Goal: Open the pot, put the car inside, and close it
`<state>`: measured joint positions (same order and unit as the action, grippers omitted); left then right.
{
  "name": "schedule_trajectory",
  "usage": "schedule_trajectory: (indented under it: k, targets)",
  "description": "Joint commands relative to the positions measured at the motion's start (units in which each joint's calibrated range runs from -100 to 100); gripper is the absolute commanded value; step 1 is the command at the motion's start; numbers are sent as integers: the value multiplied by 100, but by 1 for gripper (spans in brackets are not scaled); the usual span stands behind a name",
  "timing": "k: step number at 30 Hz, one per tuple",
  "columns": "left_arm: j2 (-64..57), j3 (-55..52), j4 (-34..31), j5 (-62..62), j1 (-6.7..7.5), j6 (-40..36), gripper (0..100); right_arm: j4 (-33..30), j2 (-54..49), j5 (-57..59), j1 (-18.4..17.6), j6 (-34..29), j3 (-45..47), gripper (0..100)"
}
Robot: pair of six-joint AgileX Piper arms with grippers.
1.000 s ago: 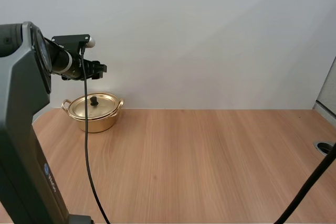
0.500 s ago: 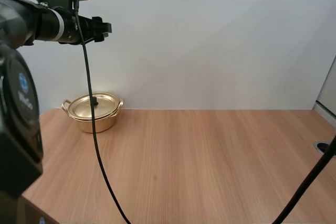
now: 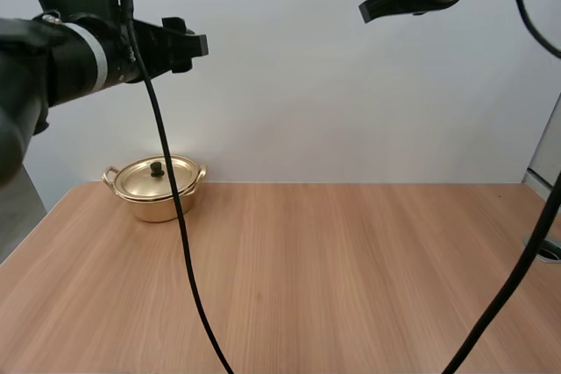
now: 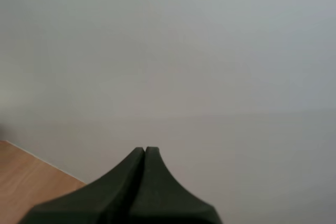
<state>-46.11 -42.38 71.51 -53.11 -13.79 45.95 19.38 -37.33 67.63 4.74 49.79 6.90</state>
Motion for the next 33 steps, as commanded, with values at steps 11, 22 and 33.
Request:
schedule_trajectory:
  k: [11, 22, 33]
  targets:
    - [-3188, -718, -434, -60, 69, -502, 99, 565, -619, -424, 3, 85, 481, 0]
    - [-3058, -937, -4491, 1676, 1402, -3078, 99, 290, -2959, -1008, 3, 60, 2040, 0]
    - [-4327, -1672, -7779, 939, 1650, -5899, 99, -355, -4764, -881, 5, -888, 3740, 0]
